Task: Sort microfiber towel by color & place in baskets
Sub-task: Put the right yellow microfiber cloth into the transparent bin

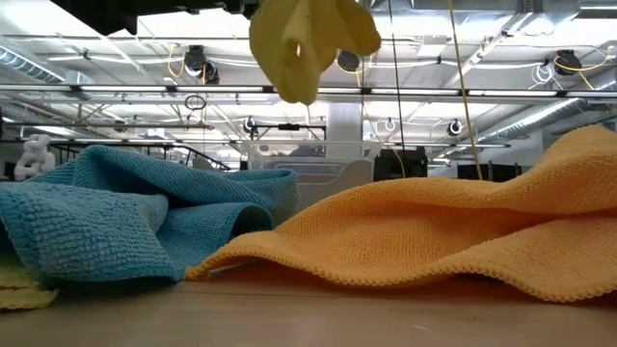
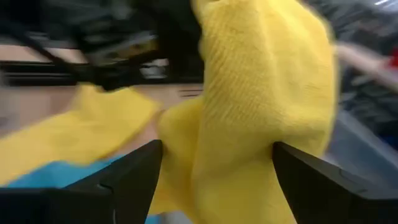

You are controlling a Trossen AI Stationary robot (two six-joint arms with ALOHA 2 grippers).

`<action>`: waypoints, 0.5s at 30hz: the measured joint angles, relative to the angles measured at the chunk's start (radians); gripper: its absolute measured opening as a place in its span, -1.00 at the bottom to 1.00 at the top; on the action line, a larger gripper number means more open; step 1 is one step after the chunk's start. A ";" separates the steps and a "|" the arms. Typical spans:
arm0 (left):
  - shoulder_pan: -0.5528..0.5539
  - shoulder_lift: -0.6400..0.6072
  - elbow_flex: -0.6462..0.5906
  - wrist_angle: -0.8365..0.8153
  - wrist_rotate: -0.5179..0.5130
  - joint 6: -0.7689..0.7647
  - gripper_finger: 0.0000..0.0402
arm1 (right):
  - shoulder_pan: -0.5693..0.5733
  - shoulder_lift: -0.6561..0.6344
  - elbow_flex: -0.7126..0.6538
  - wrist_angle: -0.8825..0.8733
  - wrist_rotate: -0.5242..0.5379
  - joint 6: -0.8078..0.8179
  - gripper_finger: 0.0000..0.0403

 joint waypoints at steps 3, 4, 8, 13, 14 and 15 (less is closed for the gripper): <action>0.003 0.000 0.000 -0.001 -0.003 -0.004 -0.97 | -0.002 0.040 0.001 0.047 0.068 -0.042 0.49; 0.003 0.000 0.000 -0.002 -0.003 -0.004 -0.97 | -0.006 0.053 0.001 0.063 0.075 -0.051 0.49; 0.003 0.000 0.000 -0.006 -0.006 -0.004 -0.97 | -0.022 0.082 0.001 0.125 0.100 -0.083 0.49; 0.003 0.000 0.000 -0.009 -0.007 -0.010 -0.97 | -0.037 0.087 0.002 0.164 0.123 -0.145 0.49; 0.003 0.000 0.000 -0.008 -0.006 -0.013 -0.97 | -0.036 0.087 0.002 0.180 0.124 -0.171 0.49; 0.003 0.000 0.000 -0.008 0.002 -0.022 -0.97 | -0.036 0.087 0.002 0.196 0.124 -0.200 0.49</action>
